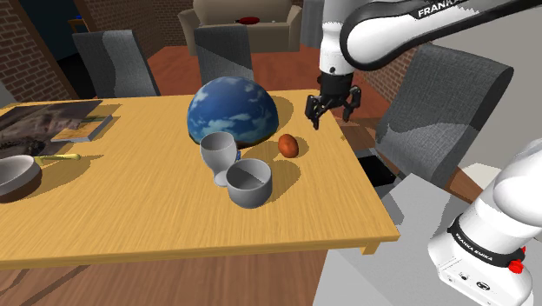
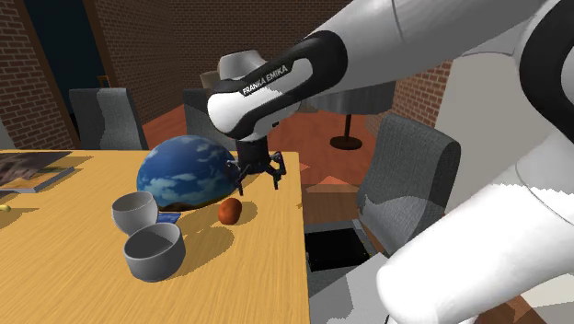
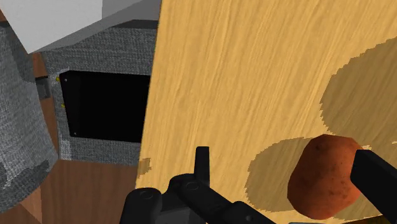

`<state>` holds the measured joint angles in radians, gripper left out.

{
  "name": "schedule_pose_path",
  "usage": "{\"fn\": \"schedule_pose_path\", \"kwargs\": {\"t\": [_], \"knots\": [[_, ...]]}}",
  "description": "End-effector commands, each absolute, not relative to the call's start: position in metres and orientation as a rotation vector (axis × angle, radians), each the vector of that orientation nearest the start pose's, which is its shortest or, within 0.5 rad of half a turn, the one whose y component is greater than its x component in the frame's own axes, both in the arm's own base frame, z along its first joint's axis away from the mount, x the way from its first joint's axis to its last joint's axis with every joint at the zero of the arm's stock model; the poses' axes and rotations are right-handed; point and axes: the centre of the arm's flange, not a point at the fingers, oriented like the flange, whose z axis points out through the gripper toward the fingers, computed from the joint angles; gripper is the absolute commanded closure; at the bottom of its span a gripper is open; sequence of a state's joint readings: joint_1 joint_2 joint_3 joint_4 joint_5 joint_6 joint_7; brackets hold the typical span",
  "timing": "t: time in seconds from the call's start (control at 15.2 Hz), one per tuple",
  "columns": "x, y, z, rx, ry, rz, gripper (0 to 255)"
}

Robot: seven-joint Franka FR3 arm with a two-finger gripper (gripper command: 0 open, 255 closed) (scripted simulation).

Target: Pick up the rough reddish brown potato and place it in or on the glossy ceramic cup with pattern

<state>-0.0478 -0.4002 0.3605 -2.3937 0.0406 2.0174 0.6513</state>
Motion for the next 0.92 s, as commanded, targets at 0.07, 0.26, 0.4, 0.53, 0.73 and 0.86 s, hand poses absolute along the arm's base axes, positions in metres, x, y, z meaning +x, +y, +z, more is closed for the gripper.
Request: {"fn": "schedule_pose_path", "kwargs": {"t": [0.07, 0.26, 0.4, 0.53, 0.73, 0.86], "knots": [[0.434, 0.166, 0.434, -3.156, 0.702, -0.100, 0], [0.460, 0.187, 0.413, -3.142, 0.785, -0.123, 0], [0.479, 0.199, 0.399, -3.132, 0.841, -0.139, 0], [0.498, 0.212, 0.386, -3.120, 0.897, -0.154, 0], [0.506, 0.215, 0.370, -3.115, 0.918, -0.160, 0], [0.507, 0.213, 0.359, -3.115, 0.918, -0.160, 0]]}}
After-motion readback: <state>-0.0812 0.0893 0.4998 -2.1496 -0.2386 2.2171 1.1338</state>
